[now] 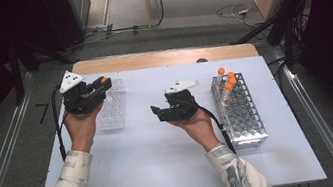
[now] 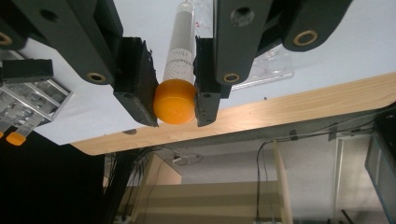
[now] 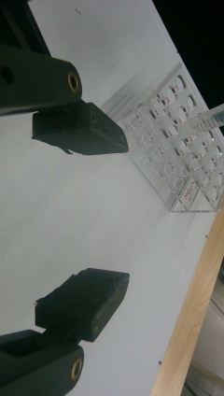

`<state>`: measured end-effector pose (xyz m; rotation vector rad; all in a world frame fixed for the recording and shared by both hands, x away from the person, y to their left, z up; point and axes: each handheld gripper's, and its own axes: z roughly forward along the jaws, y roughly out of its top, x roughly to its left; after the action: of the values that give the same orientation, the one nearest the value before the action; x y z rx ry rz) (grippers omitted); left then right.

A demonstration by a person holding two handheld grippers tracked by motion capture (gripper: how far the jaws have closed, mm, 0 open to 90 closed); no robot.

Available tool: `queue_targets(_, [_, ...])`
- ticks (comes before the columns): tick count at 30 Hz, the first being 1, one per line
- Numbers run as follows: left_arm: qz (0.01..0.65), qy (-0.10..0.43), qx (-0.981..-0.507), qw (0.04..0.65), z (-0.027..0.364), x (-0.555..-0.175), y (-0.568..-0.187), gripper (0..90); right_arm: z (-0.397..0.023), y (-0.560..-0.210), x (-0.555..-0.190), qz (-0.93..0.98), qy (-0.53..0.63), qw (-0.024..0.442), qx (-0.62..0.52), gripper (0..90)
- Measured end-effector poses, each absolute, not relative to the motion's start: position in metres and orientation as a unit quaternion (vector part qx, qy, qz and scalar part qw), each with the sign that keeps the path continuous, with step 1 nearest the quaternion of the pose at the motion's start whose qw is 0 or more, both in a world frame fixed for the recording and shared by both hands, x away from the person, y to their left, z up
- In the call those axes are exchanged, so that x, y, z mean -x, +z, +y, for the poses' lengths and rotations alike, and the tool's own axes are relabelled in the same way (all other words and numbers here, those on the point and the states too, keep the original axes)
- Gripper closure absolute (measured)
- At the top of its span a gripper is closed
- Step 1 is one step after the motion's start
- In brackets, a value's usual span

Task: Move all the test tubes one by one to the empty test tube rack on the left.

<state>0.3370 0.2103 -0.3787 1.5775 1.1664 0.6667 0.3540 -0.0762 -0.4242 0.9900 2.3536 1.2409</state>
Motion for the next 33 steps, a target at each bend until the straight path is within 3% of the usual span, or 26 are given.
queue_targets(33, [0.478,0.295,-0.687,0.461,0.198,-0.334,-0.422,70.1,-0.079,-0.428,-0.356,0.819,0.43,0.148,-0.351,30.4])
